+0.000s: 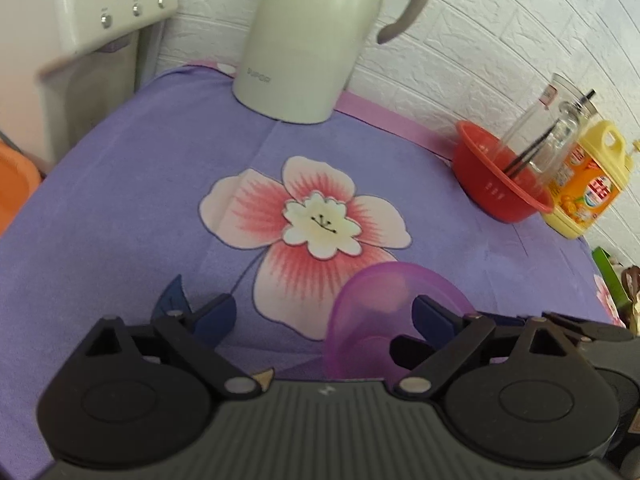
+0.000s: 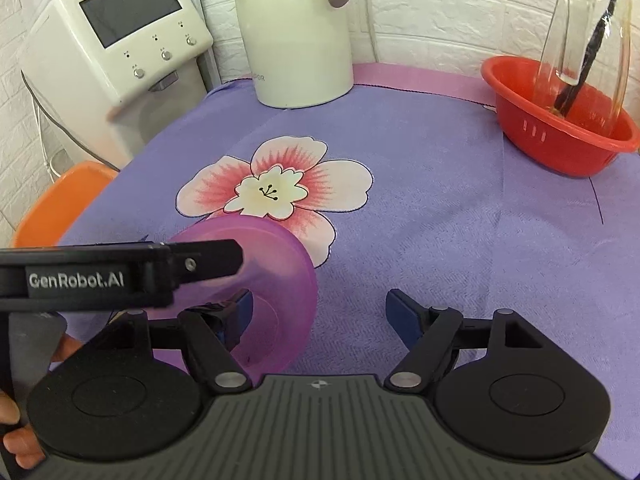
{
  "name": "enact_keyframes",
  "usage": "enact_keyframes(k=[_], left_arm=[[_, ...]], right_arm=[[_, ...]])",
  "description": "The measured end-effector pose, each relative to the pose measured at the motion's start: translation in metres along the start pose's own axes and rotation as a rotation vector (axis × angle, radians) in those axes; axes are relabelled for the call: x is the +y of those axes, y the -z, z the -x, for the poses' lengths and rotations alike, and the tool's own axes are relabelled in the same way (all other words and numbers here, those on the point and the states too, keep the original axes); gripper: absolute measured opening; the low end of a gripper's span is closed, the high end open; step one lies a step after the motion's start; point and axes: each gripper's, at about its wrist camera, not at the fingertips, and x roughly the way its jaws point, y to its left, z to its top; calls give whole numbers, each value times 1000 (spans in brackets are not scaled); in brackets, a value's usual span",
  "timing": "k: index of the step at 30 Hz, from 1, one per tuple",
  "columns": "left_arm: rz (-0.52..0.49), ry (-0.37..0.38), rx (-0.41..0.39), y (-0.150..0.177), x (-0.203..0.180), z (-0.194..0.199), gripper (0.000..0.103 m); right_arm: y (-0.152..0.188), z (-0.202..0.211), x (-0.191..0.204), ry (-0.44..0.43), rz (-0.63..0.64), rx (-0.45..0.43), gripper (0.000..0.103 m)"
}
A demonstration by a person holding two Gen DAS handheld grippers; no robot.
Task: Organize plates and bowls
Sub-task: 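Close the left gripper on the pink bowl's rim, then carry the pink bowl with the left gripper into the white bowl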
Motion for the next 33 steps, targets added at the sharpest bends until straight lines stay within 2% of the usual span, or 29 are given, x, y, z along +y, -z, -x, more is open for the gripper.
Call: enact_keyframes(k=[2,4,5,6,7,8,11,15,18,19,20,23,27,33], left_arm=[[0,14,-9,2,1,0,93],[-4,36,-12,3,-1,-1,77],[-5,52,-8,4,-4,-1,75],[7,72,-7,4,-6,-1,68],[18,92,3,4,-6,-1,59],[23,107,15,5,-6,-1,58],[1,102,8,10,-6,3,53],[41,100,0,13,-5,6,52],[54,113,27,14,-12,7,53],[22,92,30,16,-16,9,53],[7,97,25,18,-17,13,53],[47,149,34,23,-15,25,53],[14,157,29,36,-35,48,53],[-5,234,15,66,-79,98,53]], right_arm=[[2,1,0,10,19,-3,103],[2,0,-1,16,17,-11,103],[1,-1,-1,13,12,-14,103],[-1,-2,1,2,8,-18,103],[-2,-3,3,-7,12,-16,98],[-2,-4,8,-8,31,-13,93],[3,-1,17,-17,95,-12,90],[5,2,12,-20,59,-22,88],[6,-1,24,-14,74,-19,88],[7,0,29,-26,81,-11,94],[7,2,32,-24,79,-2,94],[12,12,31,-35,86,-1,92],[23,31,28,-46,51,6,93],[49,91,23,-1,35,-20,95]])
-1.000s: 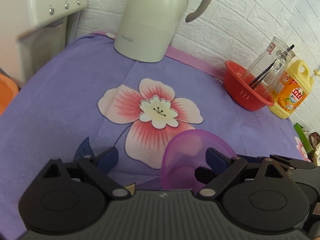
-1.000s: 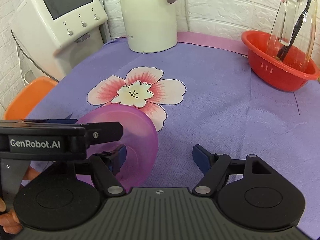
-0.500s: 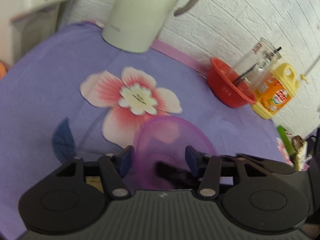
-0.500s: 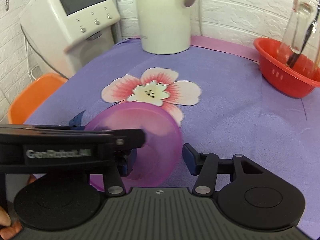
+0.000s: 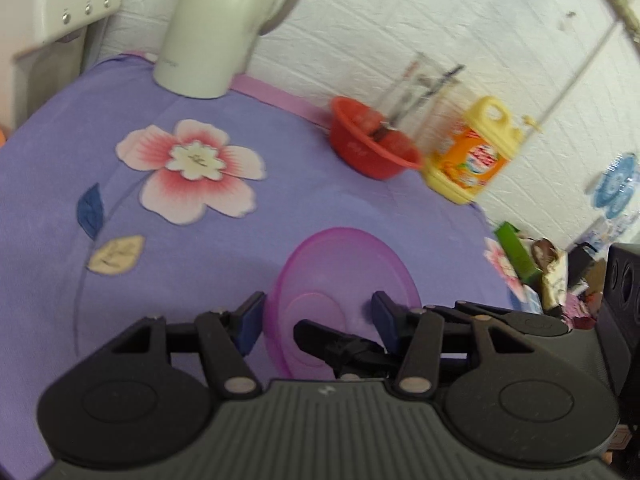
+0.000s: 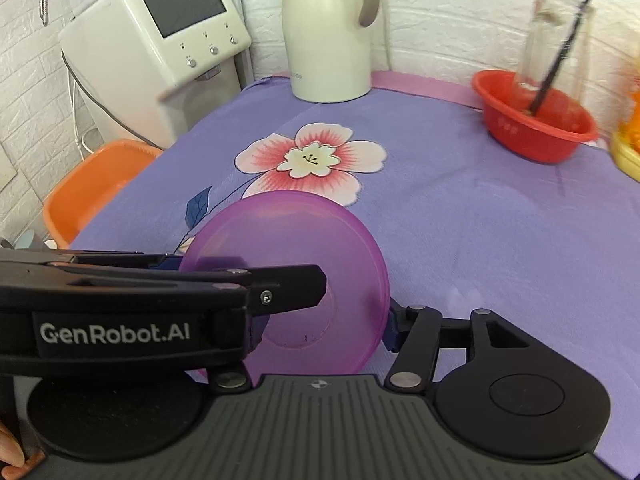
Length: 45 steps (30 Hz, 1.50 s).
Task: Organize plates and bowls
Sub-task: 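Carry the pink bowl with the left gripper into the white bowl, then press the pink bowl down into the white bowl with the left gripper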
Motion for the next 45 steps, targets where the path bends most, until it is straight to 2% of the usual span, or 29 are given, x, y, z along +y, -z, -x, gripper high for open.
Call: enact_keyframes(k=[4,8,13,17,21,26,30,32,33,36,40,45], left_arm=[[-20,90,-10,34,-51,29,53],[-80,150,10,80,-104,49,53],[-150,190,60,138,-157,65,53],[-181,213,93,173,-182,75,53],[-193,211,106,196,-190,79,53],[-187,183,134,207,-181,69,53],[-219,122,122,208,-176,65,55],[-230,139,108,205,-172,68,65],[-230,124,96,203,-171,71,77],[-258,125,38,196,-167,84,80],[-236,127,-41,192,-160,101,94],[-256,84,-32,199,-158,93,94]], right_arm=[[29,60,-7,57,-28,-36,98],[69,116,-17,136,-52,-65,100],[129,173,-36,178,-124,-60,101],[168,204,-43,199,-149,-56,102],[192,217,-46,200,-170,-60,102],[212,210,-49,163,-182,-44,101],[221,206,-48,165,-164,-40,101],[223,207,-49,165,-161,-46,101],[223,210,-51,159,-167,-52,101],[228,228,-56,184,-175,-107,103],[241,247,-62,196,-224,-210,103],[253,242,-57,182,-264,-272,103]])
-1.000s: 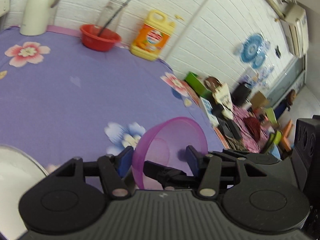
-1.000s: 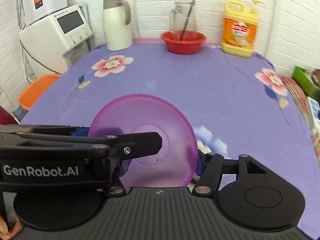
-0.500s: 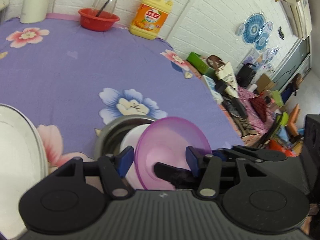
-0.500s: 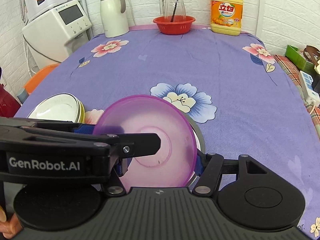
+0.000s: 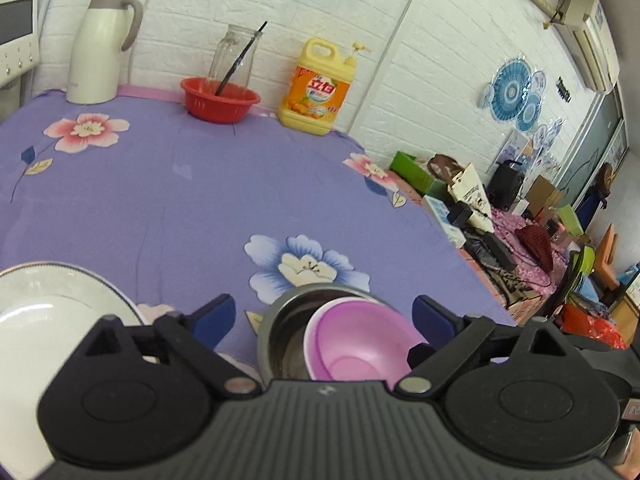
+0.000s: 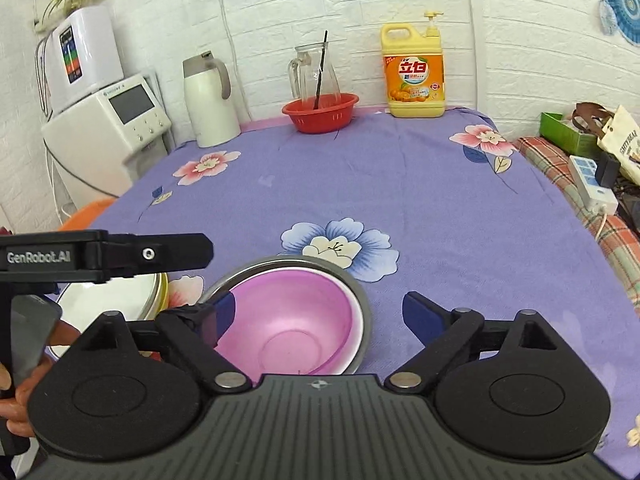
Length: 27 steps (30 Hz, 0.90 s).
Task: Organize plates and bowls
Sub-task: 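Press the pink bowl down into the white bowl with the left gripper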
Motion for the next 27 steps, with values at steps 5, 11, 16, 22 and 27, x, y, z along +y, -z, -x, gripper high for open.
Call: enact_keyframes(k=[5,11,16,22,27], left_arm=[[59,-77,-24,10,12,-10,96],[16,-90,57,3,12,-39,96],[-47,-85,133,3,11,-59,96],[-116,-40,208,3,13,-74,96],[-144,-53,249,0,15,-80,96]], right_arm=[[19,-3,2,62,-49,-43,103],[23,-21,-4,131,-50,-20,103],[25,-39,-8,154,-43,28,103],[33,-52,-8,140,-59,68,103],[34,-55,-3,144,-67,79,103]])
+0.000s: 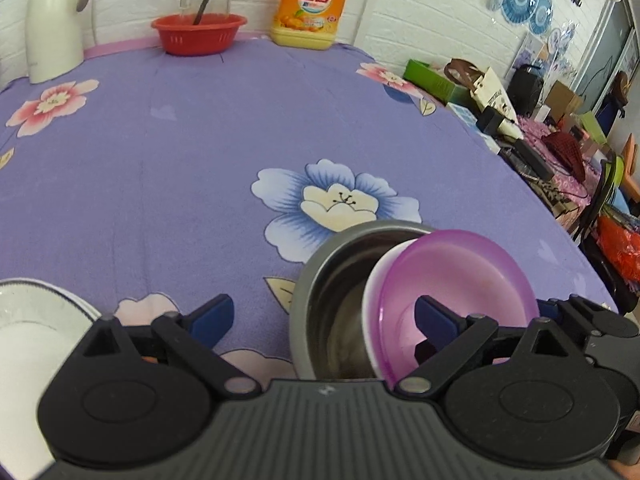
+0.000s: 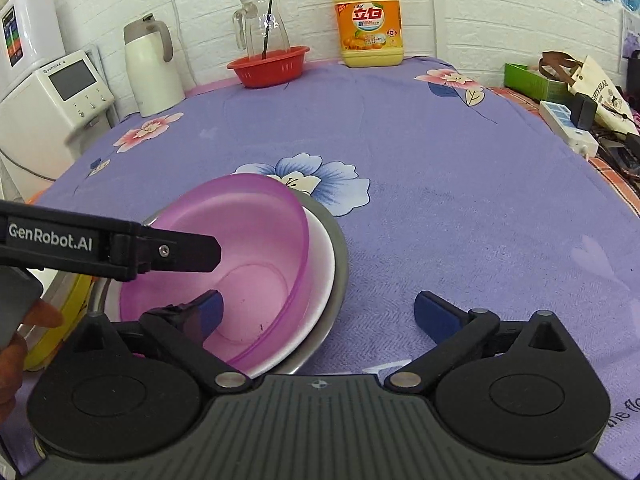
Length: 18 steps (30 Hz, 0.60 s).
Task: Organize plates and bowls
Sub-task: 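Press the pink bowl down into the white bowl with the left gripper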
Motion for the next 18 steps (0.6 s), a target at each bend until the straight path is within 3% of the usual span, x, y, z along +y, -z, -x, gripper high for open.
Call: enact_keyframes(k=[10,18], left_arm=[[-20,19,19,-1,-7,-9,96],[0,7,-5,2,-6,-13,96]], right_arm=[[-6,-3,10,13,11,71,103],[-3,5,9,-62,-13,12,103]])
